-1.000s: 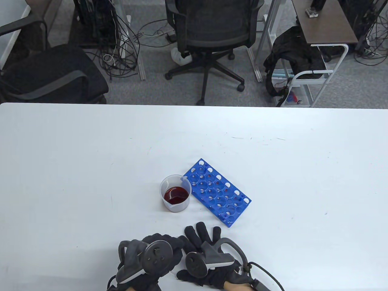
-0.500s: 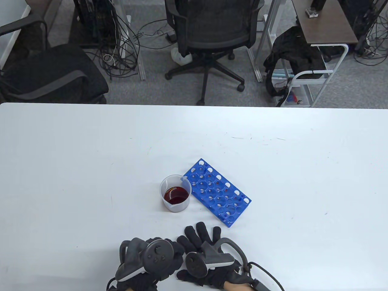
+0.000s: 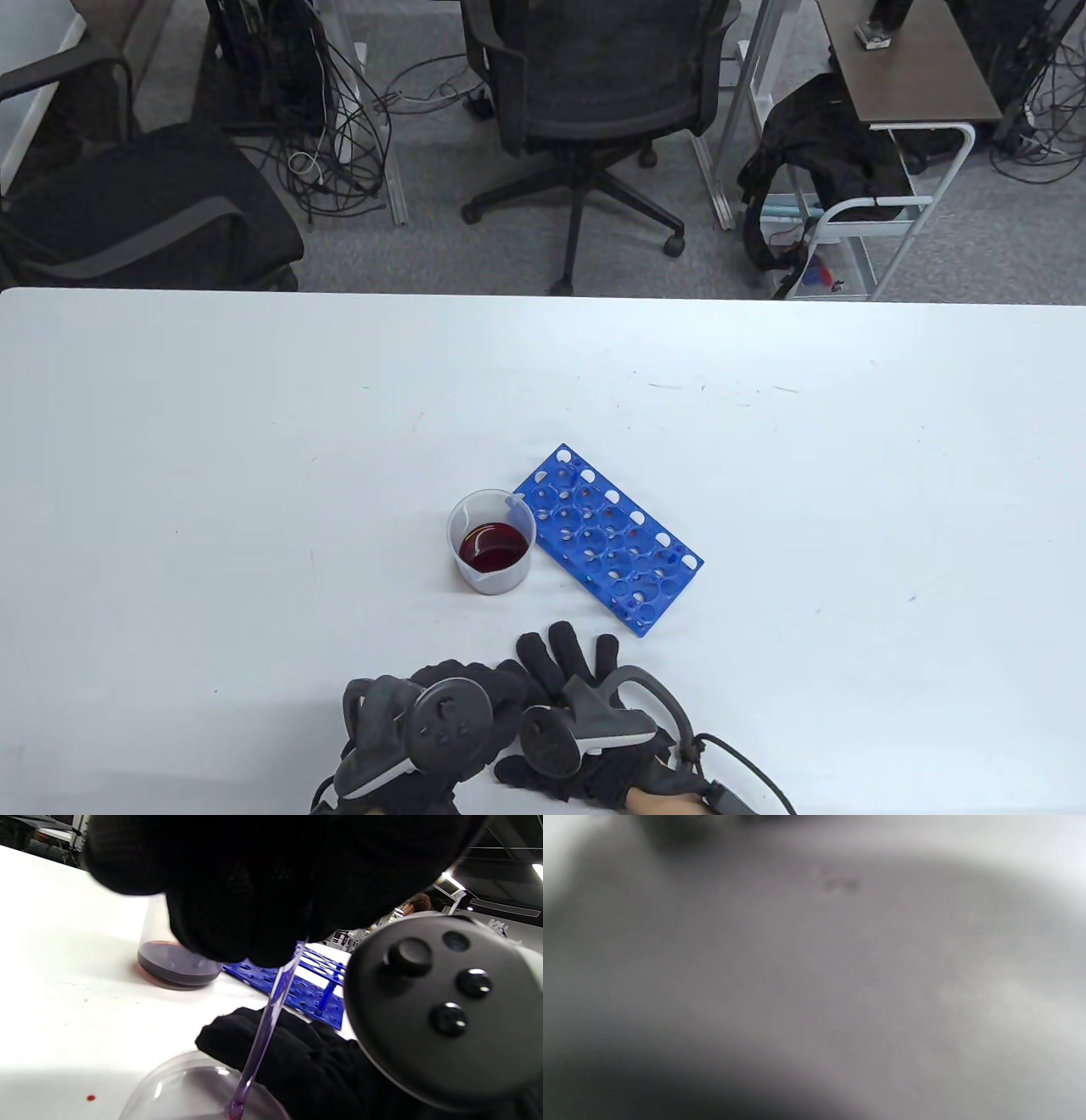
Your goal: Dip glass rod and spread liquid on culture dish
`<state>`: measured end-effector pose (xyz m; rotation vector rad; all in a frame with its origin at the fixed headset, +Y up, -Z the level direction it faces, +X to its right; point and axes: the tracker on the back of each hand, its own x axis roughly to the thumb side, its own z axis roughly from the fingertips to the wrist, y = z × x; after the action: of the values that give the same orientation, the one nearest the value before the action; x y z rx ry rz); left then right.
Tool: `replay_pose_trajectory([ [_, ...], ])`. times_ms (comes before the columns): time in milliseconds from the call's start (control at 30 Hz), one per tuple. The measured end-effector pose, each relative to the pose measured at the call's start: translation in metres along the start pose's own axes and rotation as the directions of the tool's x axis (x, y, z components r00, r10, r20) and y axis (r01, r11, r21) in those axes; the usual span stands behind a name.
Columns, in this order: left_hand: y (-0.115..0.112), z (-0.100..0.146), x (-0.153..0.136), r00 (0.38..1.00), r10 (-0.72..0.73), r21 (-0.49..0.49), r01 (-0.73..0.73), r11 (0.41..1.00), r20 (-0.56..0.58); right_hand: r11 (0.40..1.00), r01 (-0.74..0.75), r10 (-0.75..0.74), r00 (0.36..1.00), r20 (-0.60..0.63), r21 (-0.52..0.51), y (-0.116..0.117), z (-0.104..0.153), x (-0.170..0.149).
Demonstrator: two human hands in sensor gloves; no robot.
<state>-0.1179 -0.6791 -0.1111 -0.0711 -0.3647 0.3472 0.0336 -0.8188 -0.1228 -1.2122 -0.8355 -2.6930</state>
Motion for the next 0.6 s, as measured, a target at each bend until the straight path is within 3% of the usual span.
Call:
replay_pose_trajectory([
  [600,0.0043,-0.0006,-0.0022,0.999,-0.045,-0.062,0.043,0.997,-0.025,1.000,0.000,0.000,1.000,0.000,0.000,0.0000,0.0000,0.0000],
])
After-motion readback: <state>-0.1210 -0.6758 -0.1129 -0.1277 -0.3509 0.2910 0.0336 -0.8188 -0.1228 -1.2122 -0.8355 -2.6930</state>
